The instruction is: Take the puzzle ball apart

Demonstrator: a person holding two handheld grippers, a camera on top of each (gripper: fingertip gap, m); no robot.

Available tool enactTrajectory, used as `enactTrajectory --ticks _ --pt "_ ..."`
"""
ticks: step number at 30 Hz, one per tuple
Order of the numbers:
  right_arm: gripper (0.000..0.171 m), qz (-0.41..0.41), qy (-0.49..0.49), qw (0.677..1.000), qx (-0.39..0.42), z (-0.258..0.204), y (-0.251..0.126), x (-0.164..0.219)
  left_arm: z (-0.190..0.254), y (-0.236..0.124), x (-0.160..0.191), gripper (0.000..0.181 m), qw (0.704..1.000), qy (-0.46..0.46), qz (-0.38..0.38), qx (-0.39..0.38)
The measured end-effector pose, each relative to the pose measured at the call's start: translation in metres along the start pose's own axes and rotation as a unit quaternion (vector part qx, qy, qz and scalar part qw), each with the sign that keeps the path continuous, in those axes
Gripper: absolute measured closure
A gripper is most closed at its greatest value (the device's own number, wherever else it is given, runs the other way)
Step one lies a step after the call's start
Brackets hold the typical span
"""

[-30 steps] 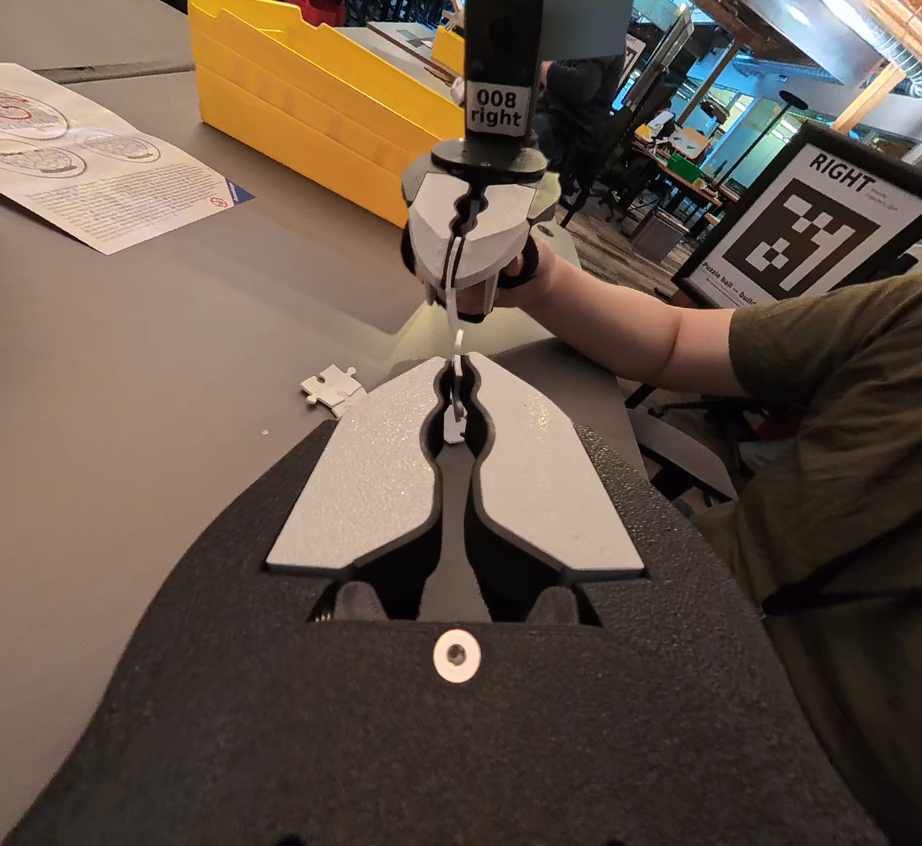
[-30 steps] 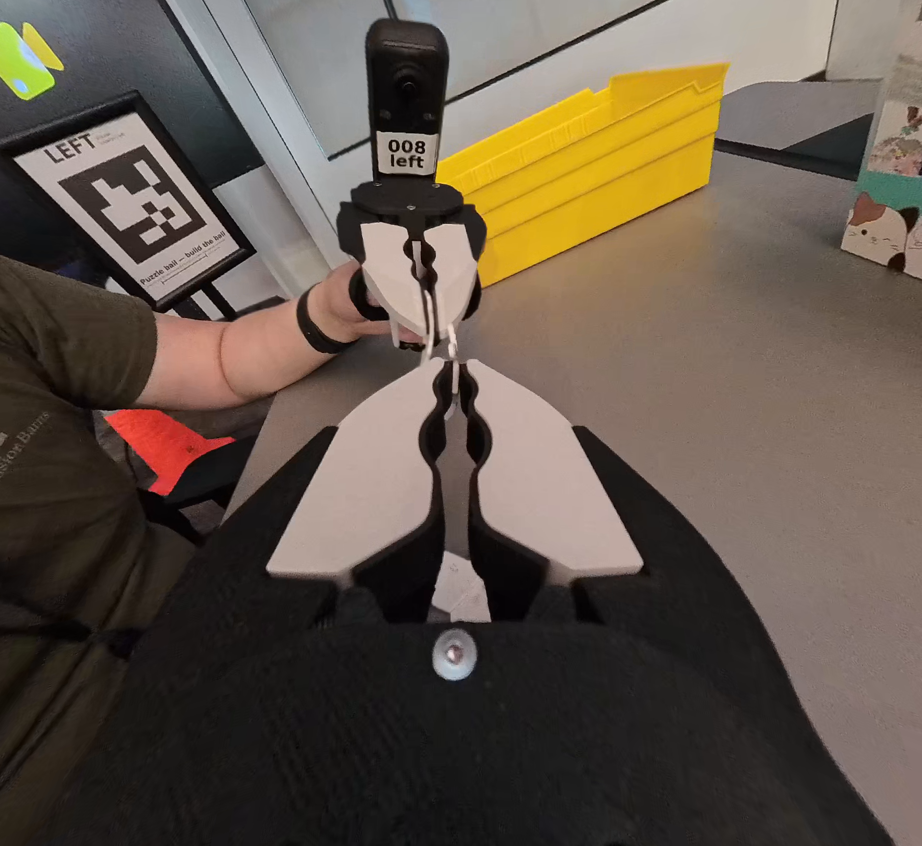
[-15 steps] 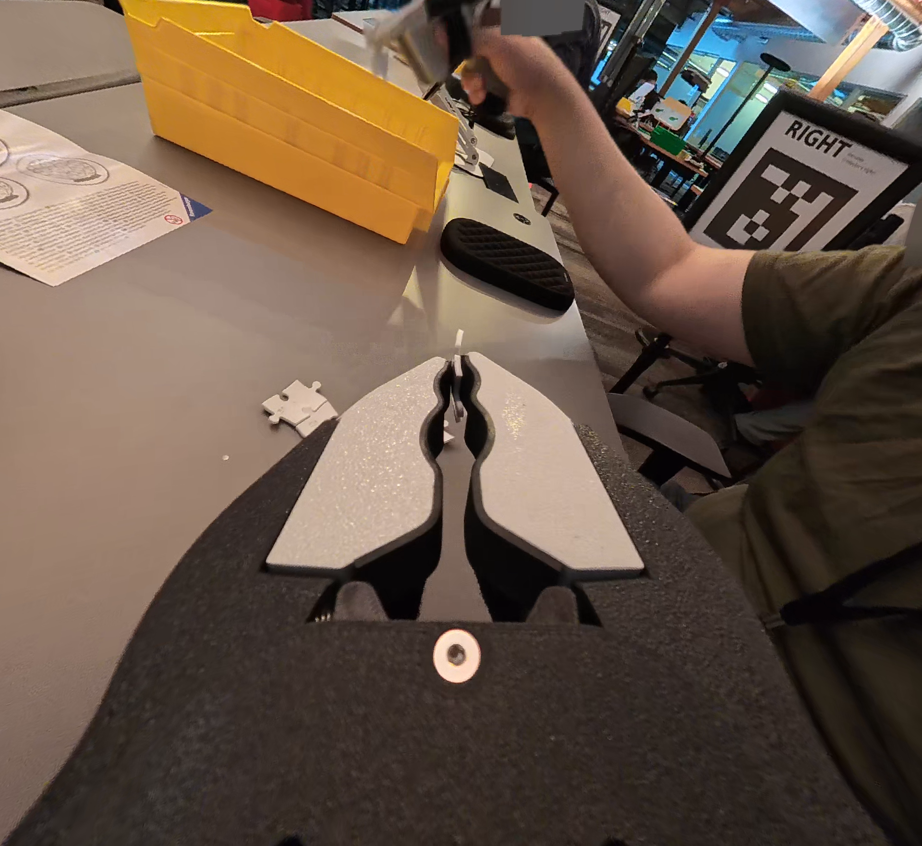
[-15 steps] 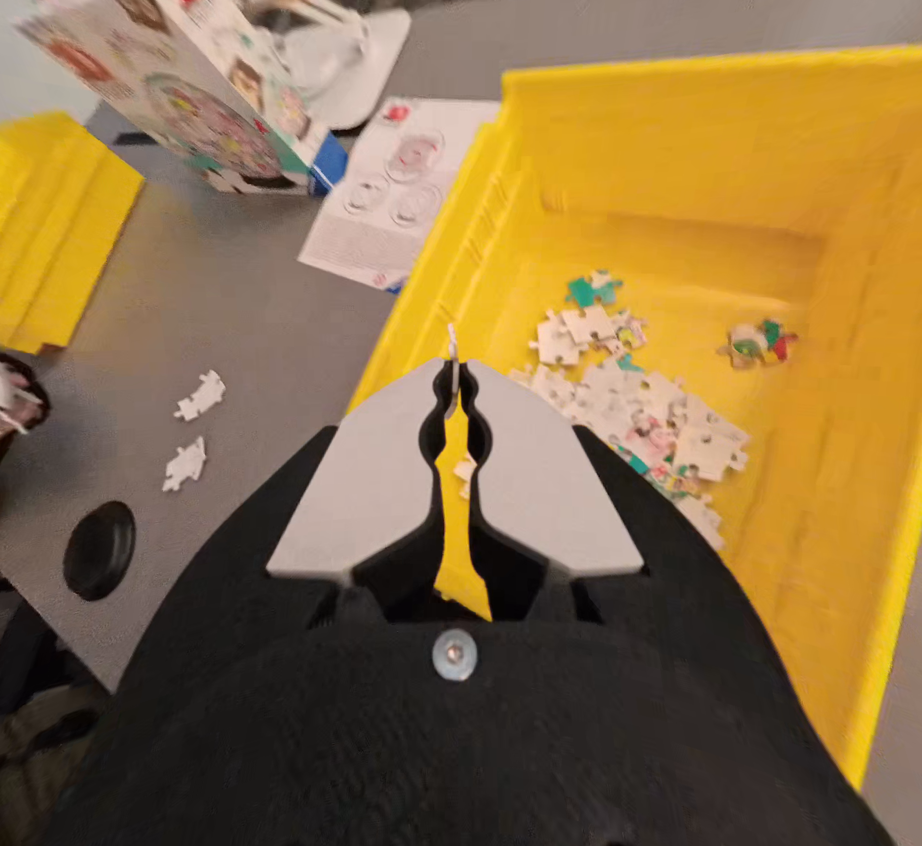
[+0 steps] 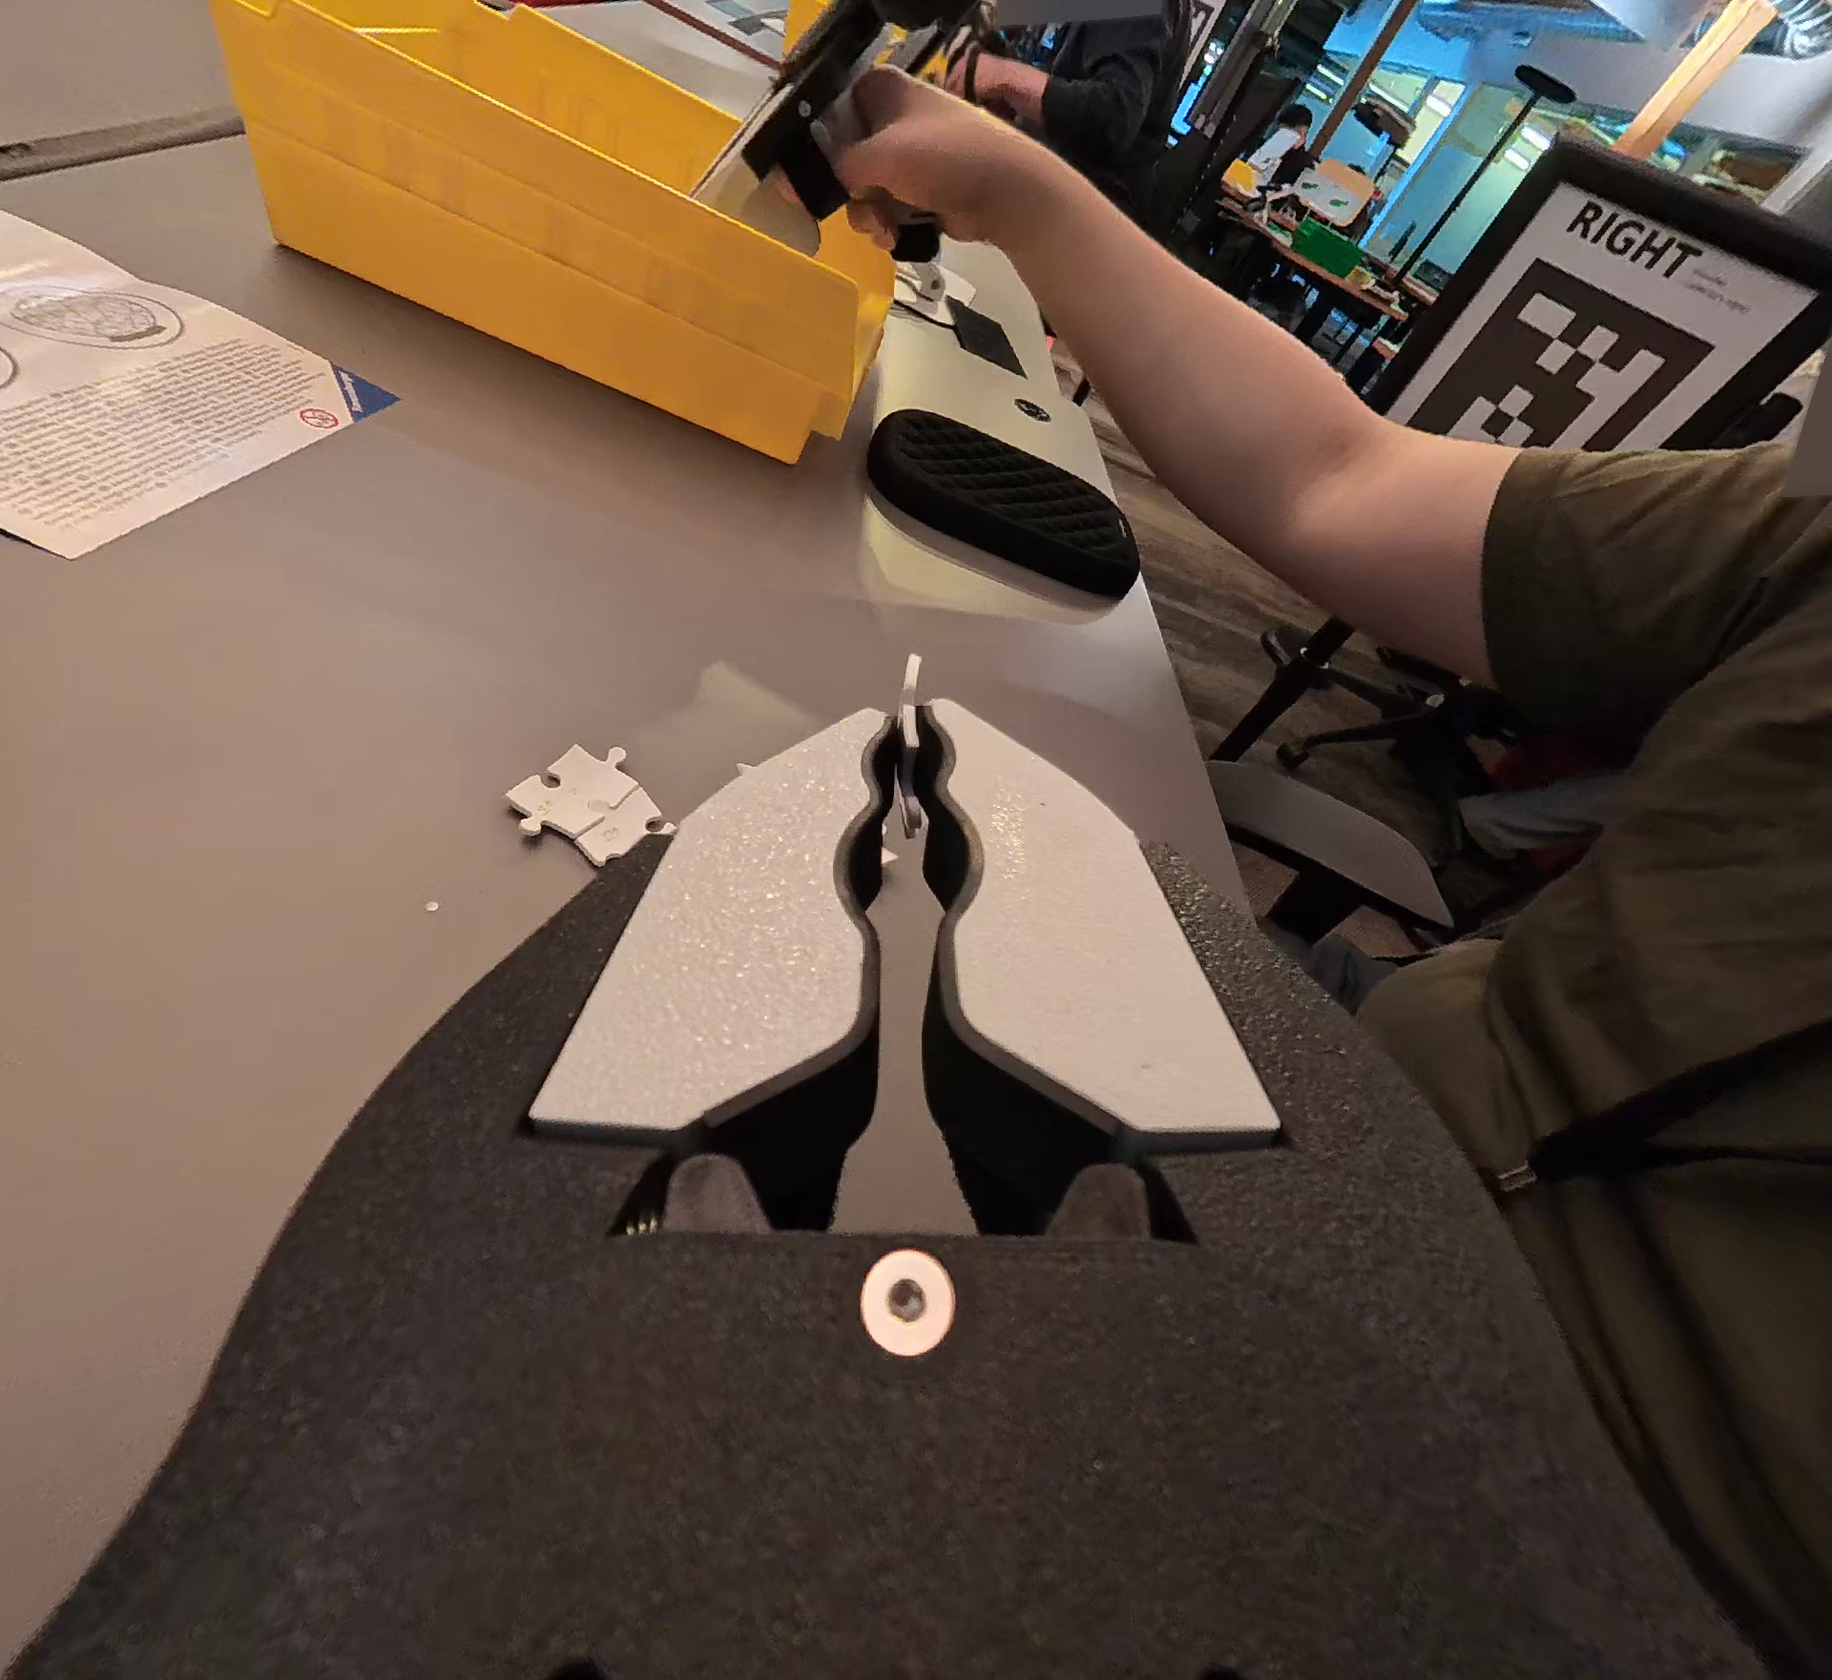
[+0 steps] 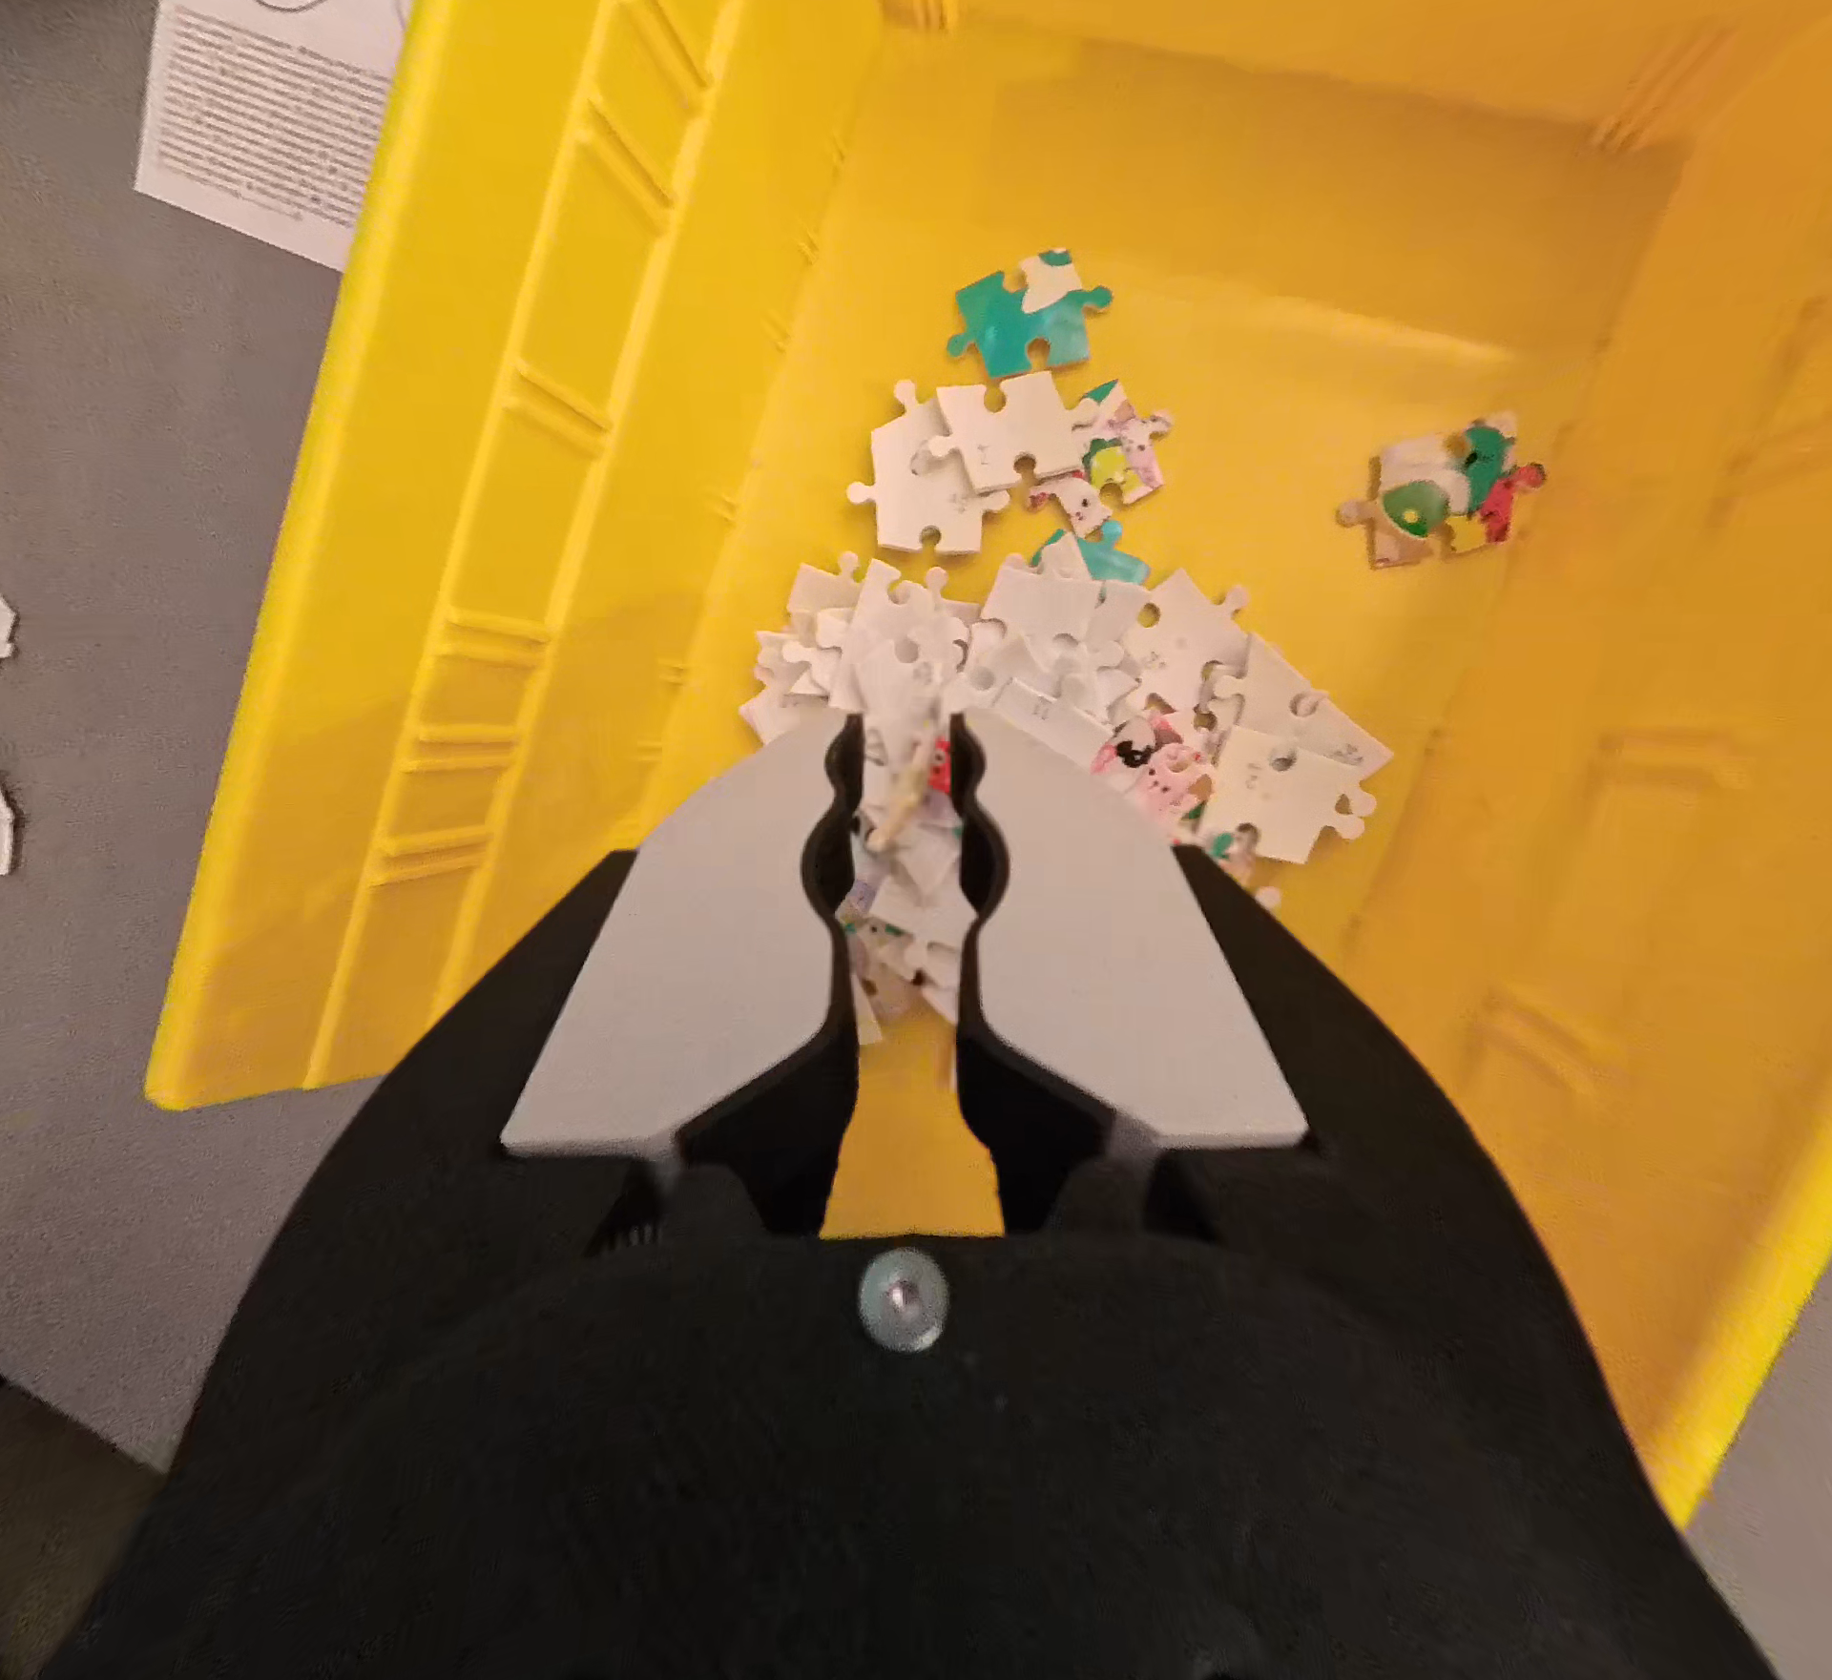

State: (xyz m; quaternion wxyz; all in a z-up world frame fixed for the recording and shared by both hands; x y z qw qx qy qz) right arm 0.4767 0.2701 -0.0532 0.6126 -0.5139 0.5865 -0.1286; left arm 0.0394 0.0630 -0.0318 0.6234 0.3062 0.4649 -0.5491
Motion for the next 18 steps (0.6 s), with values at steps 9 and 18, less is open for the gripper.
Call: enactTrajectory --ticks 9,18 --pt "0.148 0.264 -0.176 0.948 0.031 -0.110 -0.057 -0.041 0.000 -0.001 -0.002 0.179 1.000 0.012 0.013 -0.011" --pt "0.156 0.359 -0.333 0.810 -0.322 -0.350 0.018 -0.002 -0.005 -0.021 -0.017 0.179 0.994 0.033 0.089 -0.061"
Point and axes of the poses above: each gripper's, where its closed fingertips meet, y out along the fingers, x out of its underside, z = x × y across the jaws, the point moved 7 cm from there along -y, back along the fingers, and after that the axes turned 5 degrees about z, right-handed, at the moved point
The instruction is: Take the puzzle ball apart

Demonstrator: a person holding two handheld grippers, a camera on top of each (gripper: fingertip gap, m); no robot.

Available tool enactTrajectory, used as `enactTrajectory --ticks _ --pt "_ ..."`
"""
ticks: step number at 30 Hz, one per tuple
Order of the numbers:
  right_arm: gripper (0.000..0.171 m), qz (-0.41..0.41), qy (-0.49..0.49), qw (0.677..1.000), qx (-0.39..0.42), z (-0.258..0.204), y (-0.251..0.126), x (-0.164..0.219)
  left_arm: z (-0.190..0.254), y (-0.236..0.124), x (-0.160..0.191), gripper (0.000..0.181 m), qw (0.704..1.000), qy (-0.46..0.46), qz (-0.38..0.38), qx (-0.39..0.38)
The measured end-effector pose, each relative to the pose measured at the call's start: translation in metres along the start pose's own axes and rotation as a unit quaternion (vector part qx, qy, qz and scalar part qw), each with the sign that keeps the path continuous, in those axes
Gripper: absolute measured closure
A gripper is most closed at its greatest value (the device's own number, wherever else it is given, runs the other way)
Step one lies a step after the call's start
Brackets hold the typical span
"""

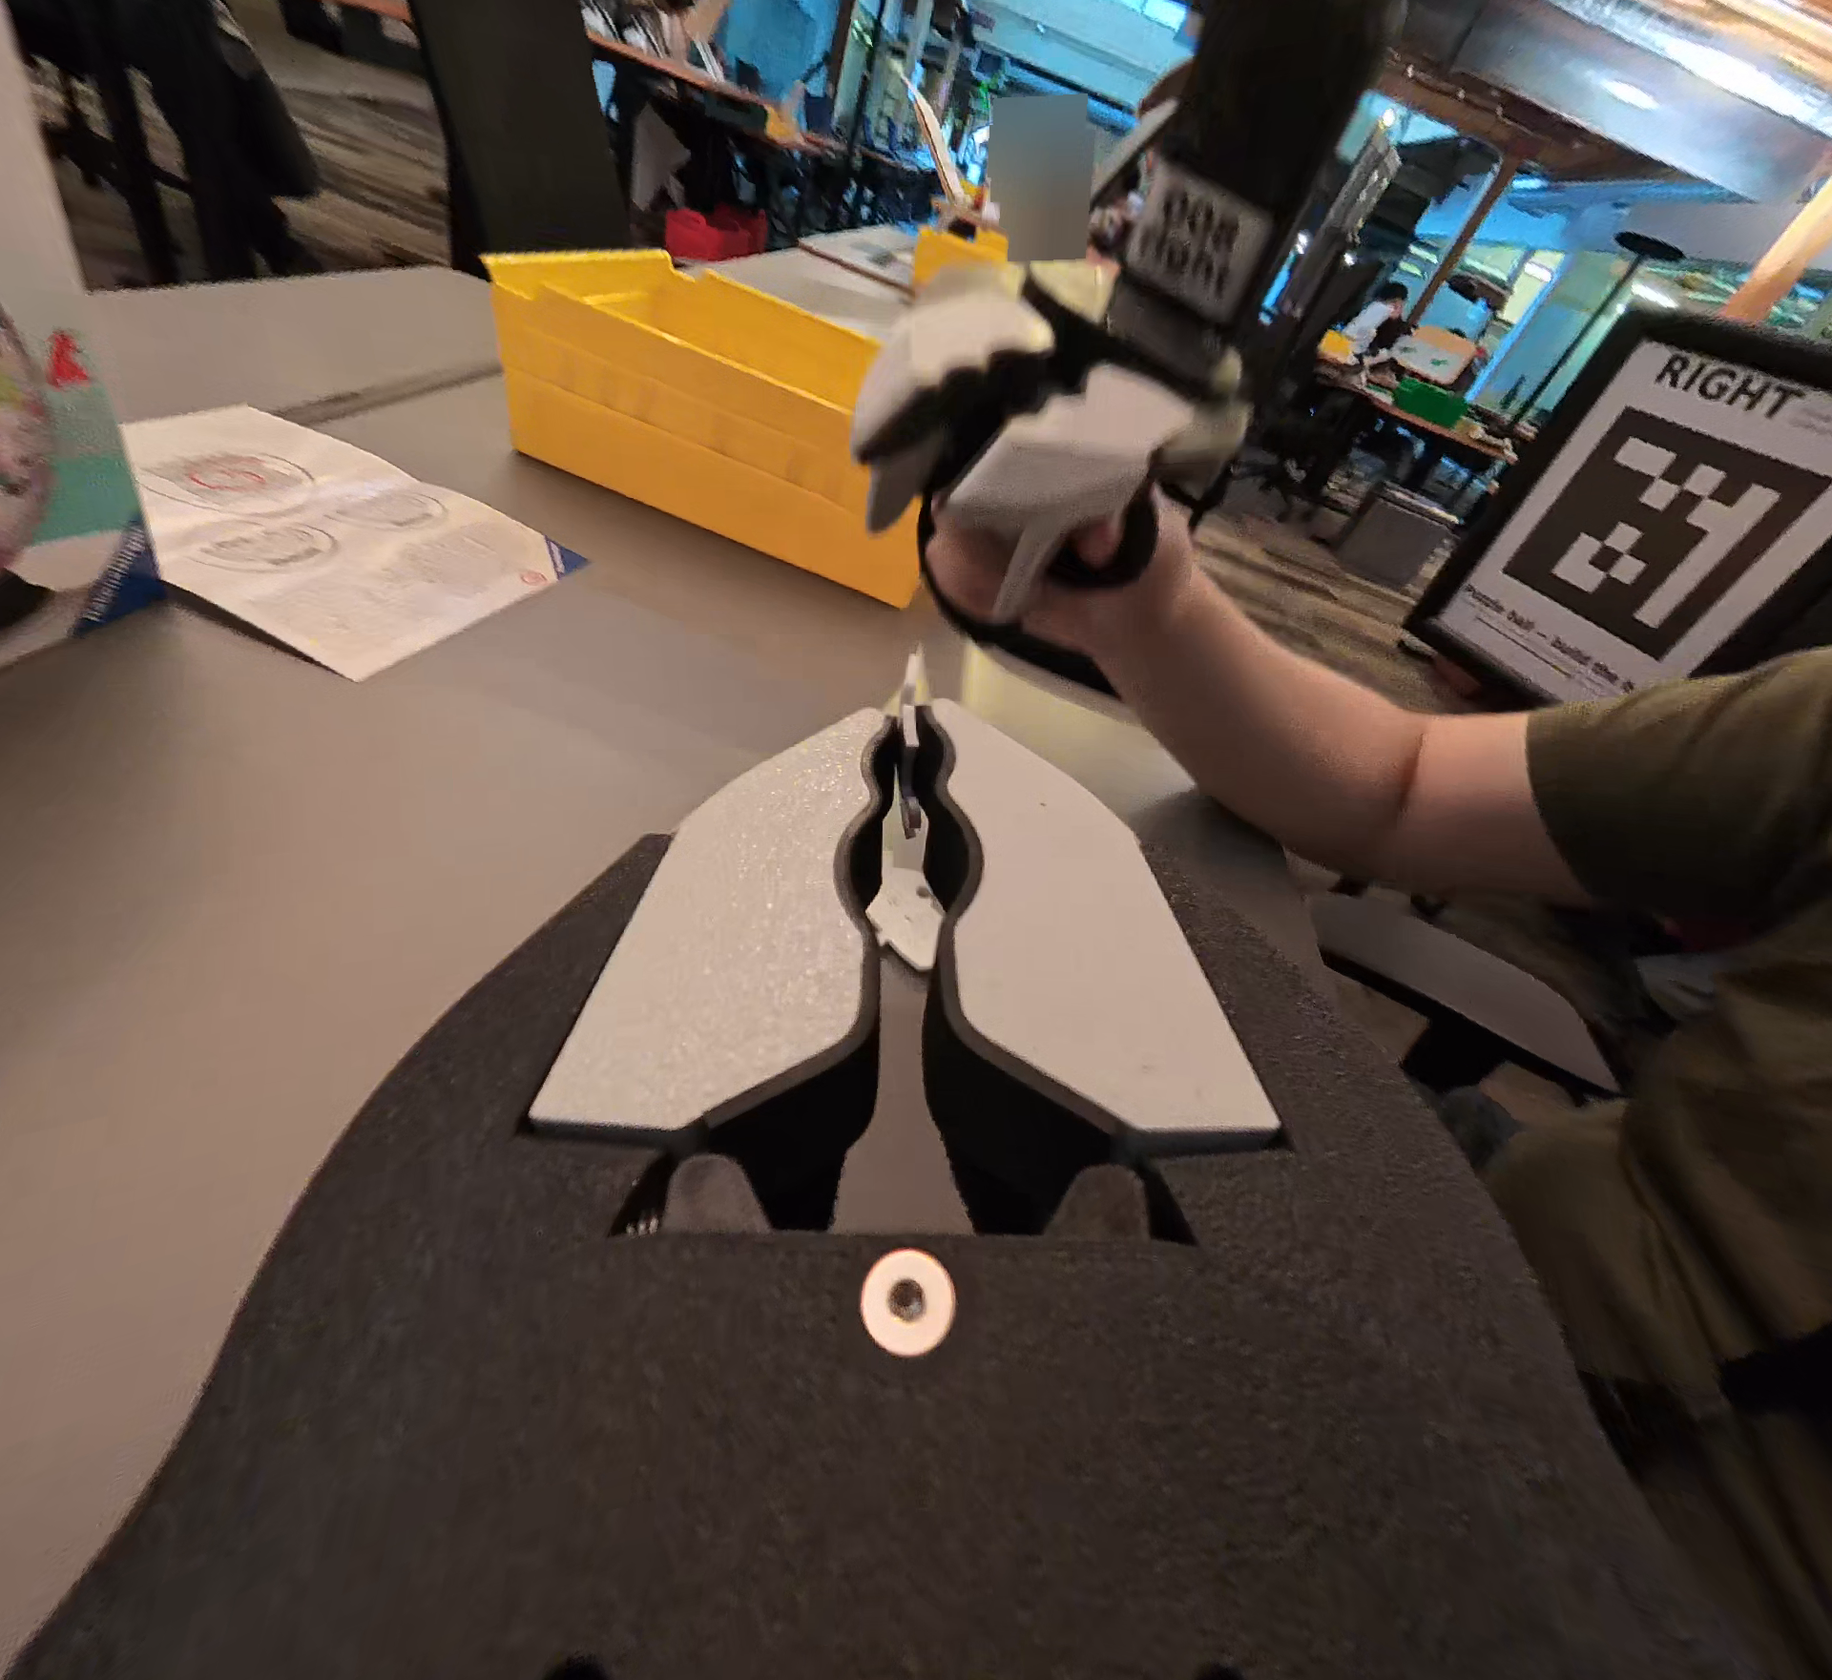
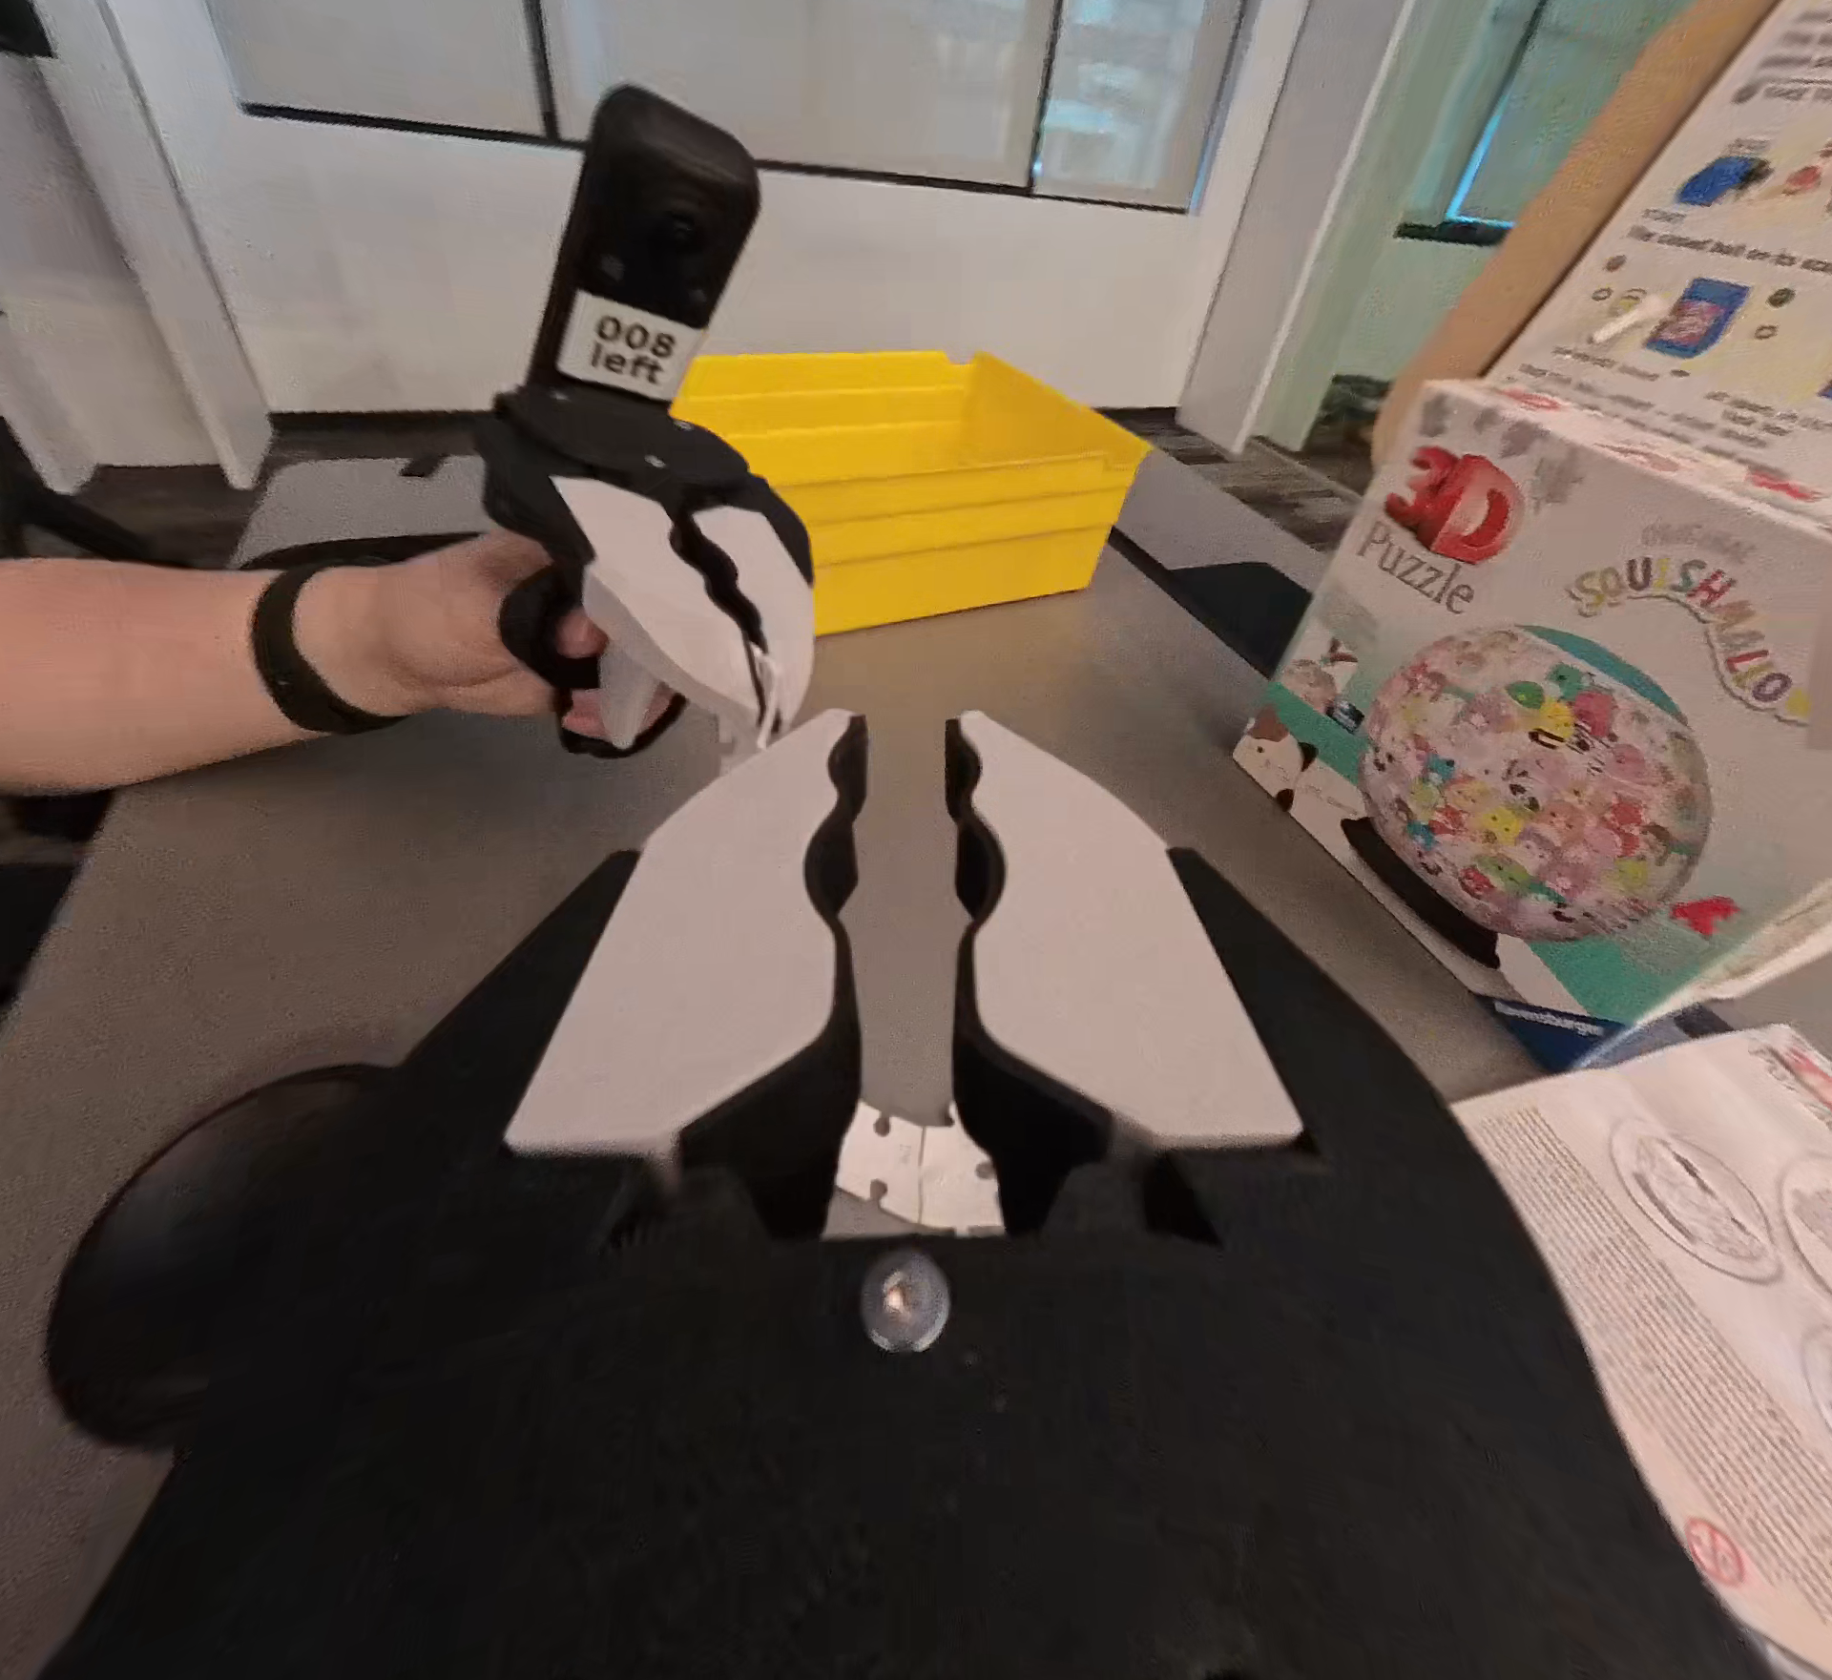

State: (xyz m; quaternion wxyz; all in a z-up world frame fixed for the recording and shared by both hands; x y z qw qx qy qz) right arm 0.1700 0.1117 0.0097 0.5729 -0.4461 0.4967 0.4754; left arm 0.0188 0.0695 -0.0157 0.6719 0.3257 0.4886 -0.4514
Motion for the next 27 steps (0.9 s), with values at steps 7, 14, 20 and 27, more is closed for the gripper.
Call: enactTrajectory --ticks 7,14,20,27 --pt "0.149 0.005 0.042 0.998 -0.055 -0.030 0.016 0.023 -0.004 -0.009 -0.007 0.179 0.999 -0.021 0.043 0.000" --pt "0.149 0.022 0.142 0.986 -0.083 -0.029 0.027 0.038 0.000 0.000 0.001 0.179 1.000 -0.003 0.018 0.005" --pt "0.152 0.008 0.198 0.972 -0.125 -0.029 0.029 0.044 0.007 0.006 0.002 0.179 1.000 0.011 0.016 0.016" --pt "0.169 -0.014 0.220 0.965 -0.143 -0.031 0.031 0.047 0.010 0.012 0.010 0.169 0.998 0.055 -0.018 0.012"
Point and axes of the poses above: each gripper's, where its closed fingertips meet, y out along the fingers, x out of its underside, z = x × y across the jaws, the point moved 7 cm from there along -y, back along the fingers, and after that the axes turned 5 degrees about z, right-handed, at the moved point
